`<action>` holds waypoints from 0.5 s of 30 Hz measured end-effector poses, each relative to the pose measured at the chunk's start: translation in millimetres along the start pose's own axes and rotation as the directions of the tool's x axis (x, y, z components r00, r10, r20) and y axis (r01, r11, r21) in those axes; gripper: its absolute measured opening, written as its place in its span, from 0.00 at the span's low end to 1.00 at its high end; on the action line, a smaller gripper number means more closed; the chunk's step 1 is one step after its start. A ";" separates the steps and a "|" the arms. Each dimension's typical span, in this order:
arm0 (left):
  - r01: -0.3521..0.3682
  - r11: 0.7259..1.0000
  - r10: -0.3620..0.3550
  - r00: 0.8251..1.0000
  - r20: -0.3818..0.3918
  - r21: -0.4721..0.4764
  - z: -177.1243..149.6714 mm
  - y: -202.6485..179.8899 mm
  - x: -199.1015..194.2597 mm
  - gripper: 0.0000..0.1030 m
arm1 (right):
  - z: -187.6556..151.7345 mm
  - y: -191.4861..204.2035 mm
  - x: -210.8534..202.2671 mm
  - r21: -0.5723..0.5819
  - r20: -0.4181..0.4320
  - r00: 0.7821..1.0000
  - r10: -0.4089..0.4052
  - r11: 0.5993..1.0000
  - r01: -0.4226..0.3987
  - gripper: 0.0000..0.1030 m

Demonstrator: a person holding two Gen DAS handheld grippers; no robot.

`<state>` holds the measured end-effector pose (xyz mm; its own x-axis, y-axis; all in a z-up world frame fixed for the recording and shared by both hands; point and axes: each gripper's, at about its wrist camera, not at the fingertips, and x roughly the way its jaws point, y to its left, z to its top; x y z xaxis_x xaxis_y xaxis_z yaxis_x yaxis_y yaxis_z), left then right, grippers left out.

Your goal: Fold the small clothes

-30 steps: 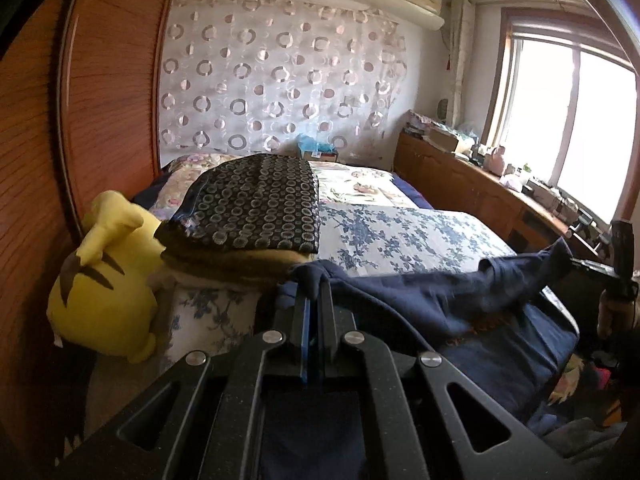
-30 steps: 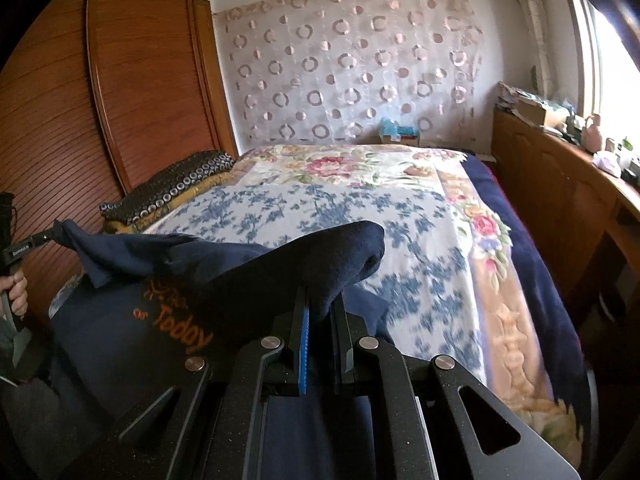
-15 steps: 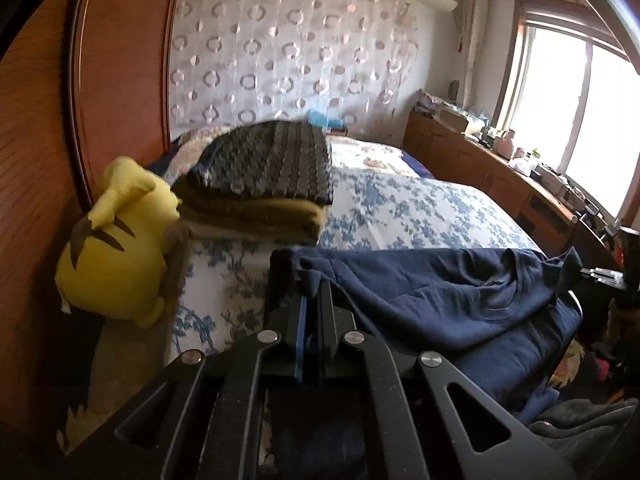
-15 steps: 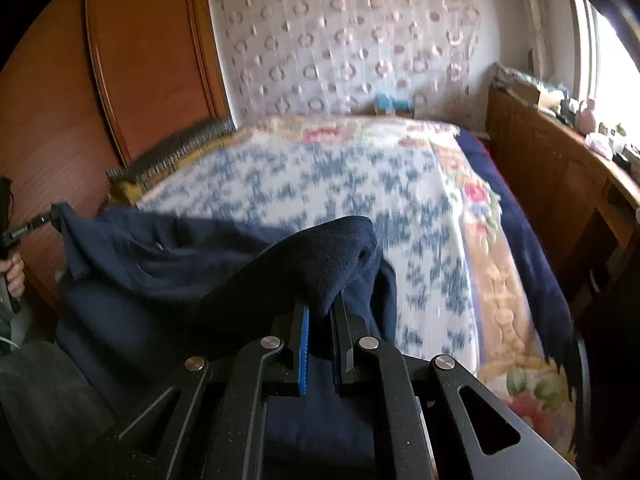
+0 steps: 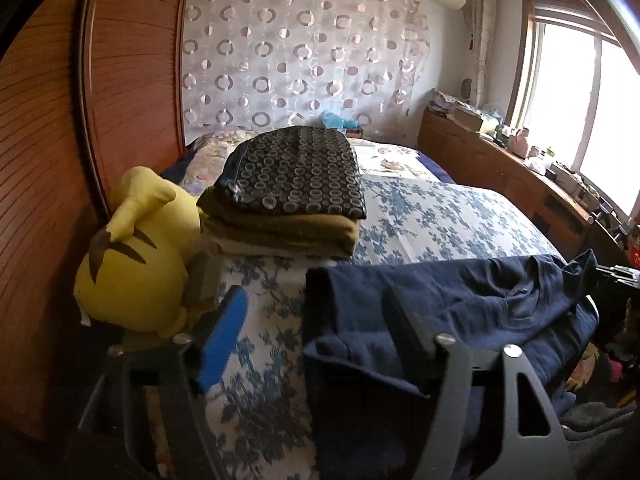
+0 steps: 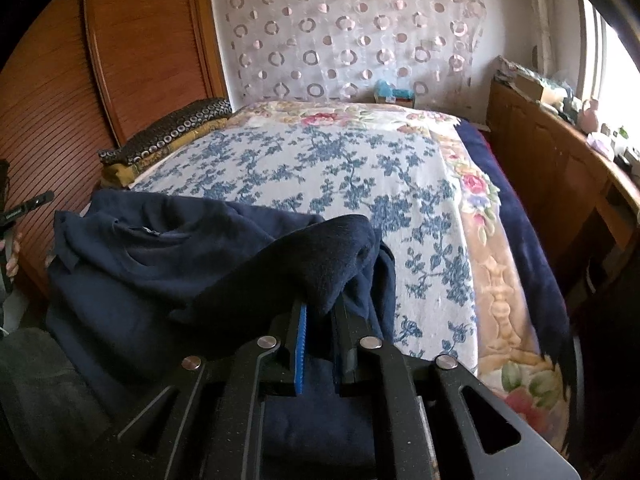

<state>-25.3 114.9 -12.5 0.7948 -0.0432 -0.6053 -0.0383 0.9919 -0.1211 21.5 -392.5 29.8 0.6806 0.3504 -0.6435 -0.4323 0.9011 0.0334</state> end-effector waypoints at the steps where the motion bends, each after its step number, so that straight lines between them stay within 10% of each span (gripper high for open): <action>1: -0.005 1.000 0.005 1.000 -0.003 0.008 3.7 0.0 3.4 0.72 | 0.7 -1.7 -2.6 -0.001 0.004 1.000 -0.006 1.000 0.006 0.21; 15: -0.010 0.994 0.020 0.996 -0.089 0.109 44.0 -2.5 75.7 0.72 | 34.2 -19.4 10.9 -0.044 0.054 0.996 -0.067 0.997 0.069 0.54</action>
<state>61.6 114.5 -23.4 0.7368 -0.0339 -0.6753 0.0200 0.9994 -0.0283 57.5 -397.4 48.3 0.7392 0.3026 -0.6016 -0.4095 0.9112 -0.0449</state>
